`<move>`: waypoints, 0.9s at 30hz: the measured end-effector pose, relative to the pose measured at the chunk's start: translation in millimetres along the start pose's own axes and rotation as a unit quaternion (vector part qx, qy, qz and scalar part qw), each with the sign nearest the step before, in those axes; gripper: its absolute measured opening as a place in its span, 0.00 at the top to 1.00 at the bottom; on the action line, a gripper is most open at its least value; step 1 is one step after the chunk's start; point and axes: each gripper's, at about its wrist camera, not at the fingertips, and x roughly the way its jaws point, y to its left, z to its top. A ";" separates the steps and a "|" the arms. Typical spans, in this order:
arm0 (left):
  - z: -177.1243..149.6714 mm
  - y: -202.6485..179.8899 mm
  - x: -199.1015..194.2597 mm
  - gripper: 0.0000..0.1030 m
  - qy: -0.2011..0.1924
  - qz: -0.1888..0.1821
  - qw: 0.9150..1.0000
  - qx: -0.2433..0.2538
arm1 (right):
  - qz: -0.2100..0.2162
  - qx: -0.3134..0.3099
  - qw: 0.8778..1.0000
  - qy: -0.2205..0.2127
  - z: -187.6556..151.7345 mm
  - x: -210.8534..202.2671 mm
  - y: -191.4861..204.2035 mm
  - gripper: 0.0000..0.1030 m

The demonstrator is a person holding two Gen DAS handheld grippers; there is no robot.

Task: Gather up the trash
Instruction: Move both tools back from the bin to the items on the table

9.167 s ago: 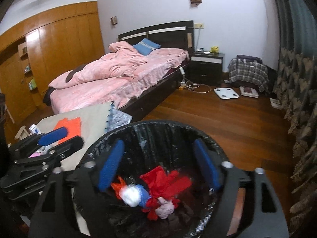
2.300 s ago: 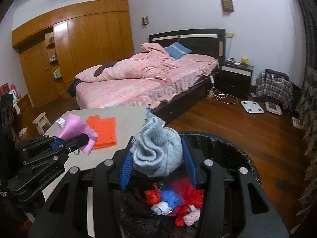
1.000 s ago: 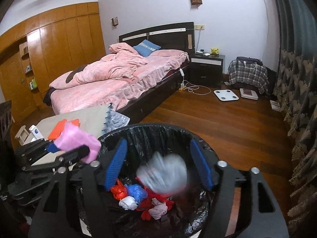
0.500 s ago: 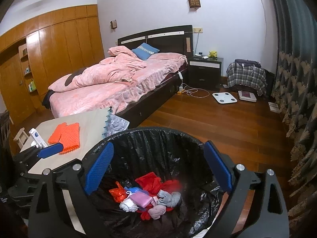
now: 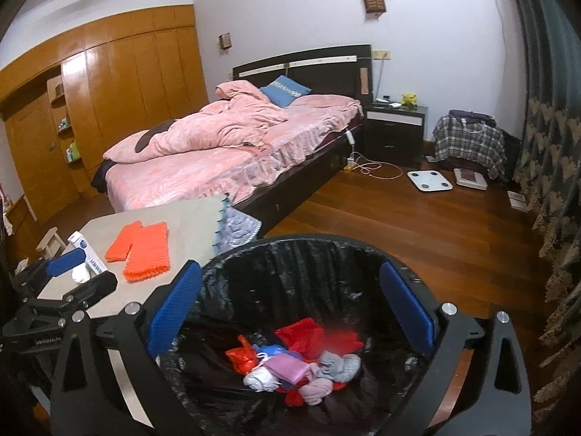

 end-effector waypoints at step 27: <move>-46.6 176.6 -21.8 0.06 0.000 0.183 0.979 -0.089 | 0.114 -0.079 0.990 0.022 21.3 100.5 170.4 0.06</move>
